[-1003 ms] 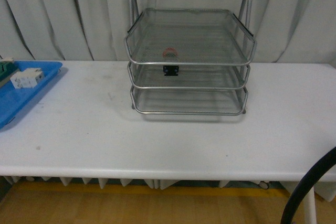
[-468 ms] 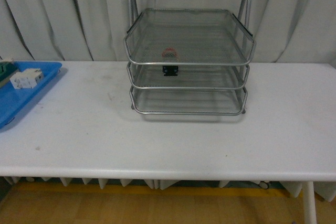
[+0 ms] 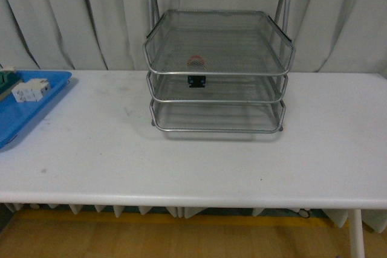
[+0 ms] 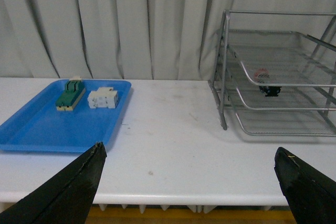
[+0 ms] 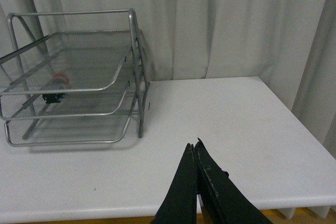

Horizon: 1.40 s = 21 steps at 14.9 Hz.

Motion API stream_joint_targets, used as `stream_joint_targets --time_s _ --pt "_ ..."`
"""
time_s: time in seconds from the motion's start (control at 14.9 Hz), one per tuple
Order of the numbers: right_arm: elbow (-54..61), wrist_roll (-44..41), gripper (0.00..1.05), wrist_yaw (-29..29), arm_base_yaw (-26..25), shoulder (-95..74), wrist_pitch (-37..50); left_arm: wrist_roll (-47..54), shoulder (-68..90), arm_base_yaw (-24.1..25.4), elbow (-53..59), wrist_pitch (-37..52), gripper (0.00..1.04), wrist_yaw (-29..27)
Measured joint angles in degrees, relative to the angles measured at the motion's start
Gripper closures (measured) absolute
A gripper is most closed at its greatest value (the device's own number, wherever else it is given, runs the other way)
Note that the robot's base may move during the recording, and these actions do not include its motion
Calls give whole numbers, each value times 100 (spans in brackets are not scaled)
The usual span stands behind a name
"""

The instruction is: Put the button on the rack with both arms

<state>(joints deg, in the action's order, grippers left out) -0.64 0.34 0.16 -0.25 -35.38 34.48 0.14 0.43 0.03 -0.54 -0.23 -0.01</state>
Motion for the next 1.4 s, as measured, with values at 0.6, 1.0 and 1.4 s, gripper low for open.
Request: stream_joint_targets --time_s 0.6,1.0,1.4 --pt "2 0 103 2 0 1840 -1744 0 0 0 0 0 7 0" --pt "2 0 103 2 0 2527 -2424 0 0 0 0 0 7 0" --pt "0 -7 63 -15 2 3523 -3469 0 0 0 0 4 7 0"
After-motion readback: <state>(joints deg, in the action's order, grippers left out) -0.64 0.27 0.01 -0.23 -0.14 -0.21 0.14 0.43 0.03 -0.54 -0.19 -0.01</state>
